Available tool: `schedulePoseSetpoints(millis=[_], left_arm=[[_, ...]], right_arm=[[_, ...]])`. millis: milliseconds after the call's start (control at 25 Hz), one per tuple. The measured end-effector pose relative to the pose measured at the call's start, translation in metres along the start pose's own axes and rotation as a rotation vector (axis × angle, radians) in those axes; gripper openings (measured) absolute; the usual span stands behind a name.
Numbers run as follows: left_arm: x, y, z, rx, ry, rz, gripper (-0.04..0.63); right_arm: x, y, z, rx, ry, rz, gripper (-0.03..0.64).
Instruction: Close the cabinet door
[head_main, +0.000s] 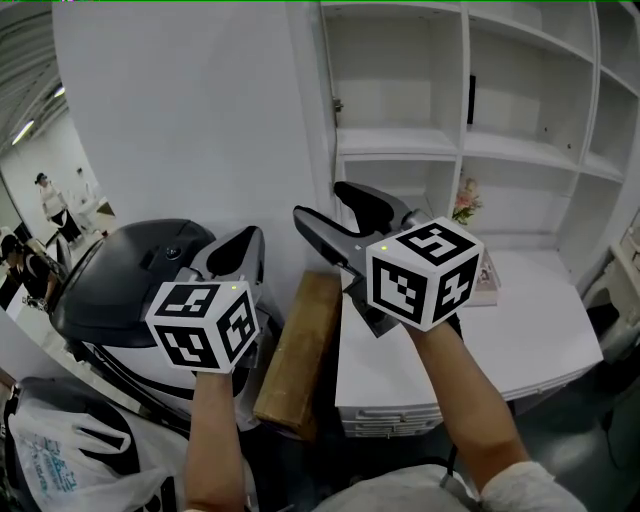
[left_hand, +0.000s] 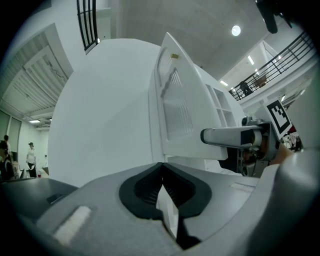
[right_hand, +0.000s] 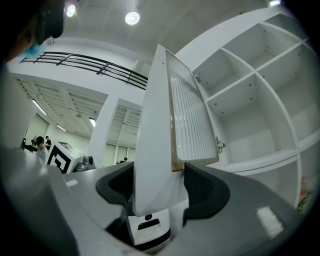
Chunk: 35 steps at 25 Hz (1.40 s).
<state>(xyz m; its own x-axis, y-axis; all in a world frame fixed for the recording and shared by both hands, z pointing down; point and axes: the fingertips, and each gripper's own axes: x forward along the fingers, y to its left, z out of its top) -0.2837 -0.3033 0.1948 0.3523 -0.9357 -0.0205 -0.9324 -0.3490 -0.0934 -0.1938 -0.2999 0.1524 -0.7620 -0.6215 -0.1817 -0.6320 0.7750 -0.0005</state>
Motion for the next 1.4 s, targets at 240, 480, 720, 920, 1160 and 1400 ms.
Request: schedulePoseSetpoints(millis=[240, 480, 720, 920, 1160, 1400], left_arm=[[0.005, -0.006, -0.001, 0.008, 0.003, -0.031, 0.0], [0.012, -0.019, 0.001, 0.01, 0.002, -0.059, 0.0], [0.015, -0.02, 0.002, 0.002, -0.013, -0.091, 0.0], [0.019, -0.026, 0.003, 0.001, -0.024, -0.121, 0.0], [0.024, -0.033, 0.004, -0.002, -0.026, -0.133, -0.001], [0.027, -0.041, 0.003, 0.003, -0.023, -0.153, 0.0]], right_arm=[[-0.006, -0.002, 0.002, 0.004, 0.0, 0.002, 0.27], [-0.02, -0.012, 0.005, 0.003, -0.002, -0.013, 0.244], [-0.024, -0.014, 0.005, -0.009, -0.001, -0.042, 0.219], [-0.031, -0.018, 0.007, -0.019, -0.005, -0.055, 0.202], [-0.044, -0.028, 0.01, -0.025, -0.011, -0.078, 0.183], [-0.053, -0.038, 0.012, -0.028, -0.015, -0.115, 0.16]])
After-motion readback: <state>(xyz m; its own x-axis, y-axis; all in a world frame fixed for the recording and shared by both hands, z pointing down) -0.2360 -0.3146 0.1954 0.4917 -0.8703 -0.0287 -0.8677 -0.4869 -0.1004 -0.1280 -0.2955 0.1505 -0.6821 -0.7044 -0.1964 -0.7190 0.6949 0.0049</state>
